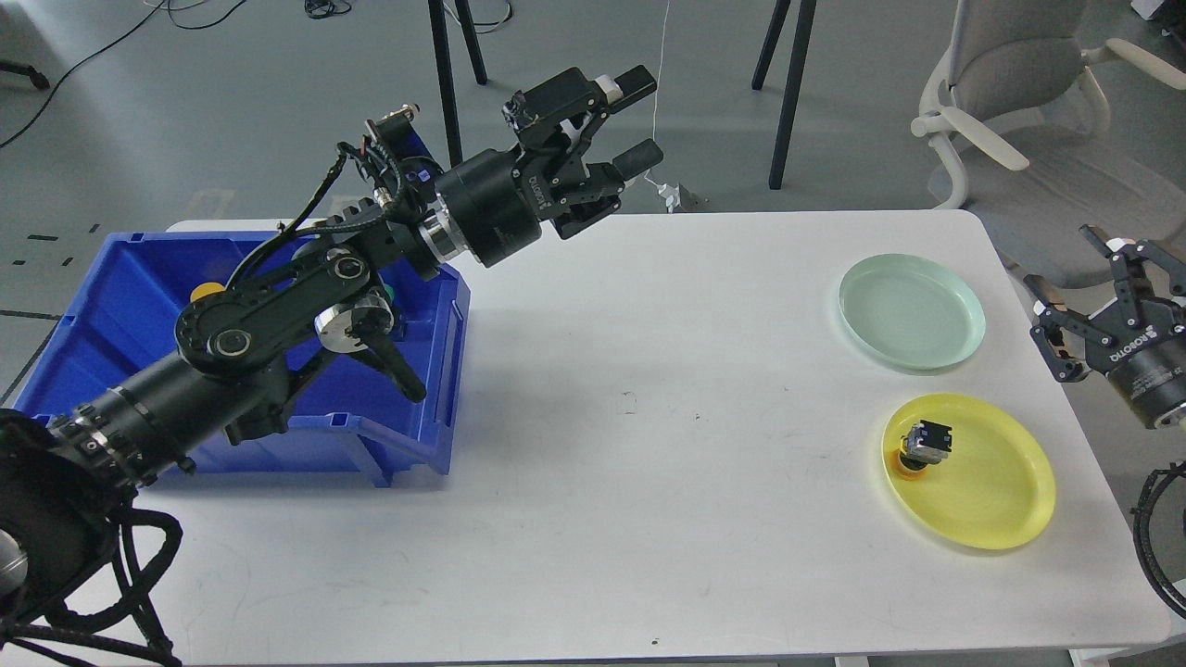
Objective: Pass button and place on color plate
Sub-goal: 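Raise the right gripper away and bring the left gripper back over the bin, then move the left gripper down toward the green button nearest the robot, then close the left gripper on the green button, then lift the green button out of the bin with the left gripper, then extend the held green button toward the approaching right gripper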
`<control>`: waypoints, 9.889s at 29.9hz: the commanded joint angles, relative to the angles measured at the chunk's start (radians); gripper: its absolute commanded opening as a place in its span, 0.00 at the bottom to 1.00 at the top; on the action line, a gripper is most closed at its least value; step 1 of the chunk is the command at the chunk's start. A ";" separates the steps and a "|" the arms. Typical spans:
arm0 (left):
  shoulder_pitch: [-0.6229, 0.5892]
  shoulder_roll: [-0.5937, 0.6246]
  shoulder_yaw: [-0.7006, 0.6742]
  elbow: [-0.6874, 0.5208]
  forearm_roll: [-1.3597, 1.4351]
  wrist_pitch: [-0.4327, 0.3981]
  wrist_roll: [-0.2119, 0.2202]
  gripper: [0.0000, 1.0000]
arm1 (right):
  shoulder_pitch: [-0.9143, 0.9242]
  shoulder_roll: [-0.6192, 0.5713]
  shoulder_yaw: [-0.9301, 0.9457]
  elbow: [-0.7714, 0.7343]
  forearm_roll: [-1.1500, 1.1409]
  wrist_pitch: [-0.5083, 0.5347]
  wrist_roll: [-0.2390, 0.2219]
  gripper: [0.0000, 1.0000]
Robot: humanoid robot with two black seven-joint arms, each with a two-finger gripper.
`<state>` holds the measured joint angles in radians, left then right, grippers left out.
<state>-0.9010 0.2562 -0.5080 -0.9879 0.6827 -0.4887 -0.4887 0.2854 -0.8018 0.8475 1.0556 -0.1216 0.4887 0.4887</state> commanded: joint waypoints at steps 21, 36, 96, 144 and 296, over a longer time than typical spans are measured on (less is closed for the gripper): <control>-0.002 0.366 -0.118 0.037 -0.074 0.000 0.000 0.89 | 0.434 0.179 -0.149 -0.005 0.043 0.000 0.000 0.94; 0.007 0.672 -0.049 -0.295 0.371 0.000 0.000 0.91 | 0.394 0.201 -0.174 -0.029 0.043 0.000 0.000 0.95; 0.031 0.595 0.350 0.230 1.025 0.000 0.000 0.91 | 0.320 0.210 -0.172 -0.057 0.046 0.000 0.000 0.96; 0.045 0.595 0.378 0.276 1.028 0.000 0.000 0.87 | 0.304 0.213 -0.163 -0.052 0.046 0.000 0.000 0.96; -0.151 0.025 0.183 0.086 0.055 0.000 0.000 0.32 | 0.402 0.253 -0.238 0.115 -0.178 0.000 0.000 0.90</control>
<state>-1.0524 0.2806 -0.3254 -0.9021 0.7378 -0.4886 -0.4886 0.6405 -0.5820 0.6339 1.1750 -0.3025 0.4887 0.4887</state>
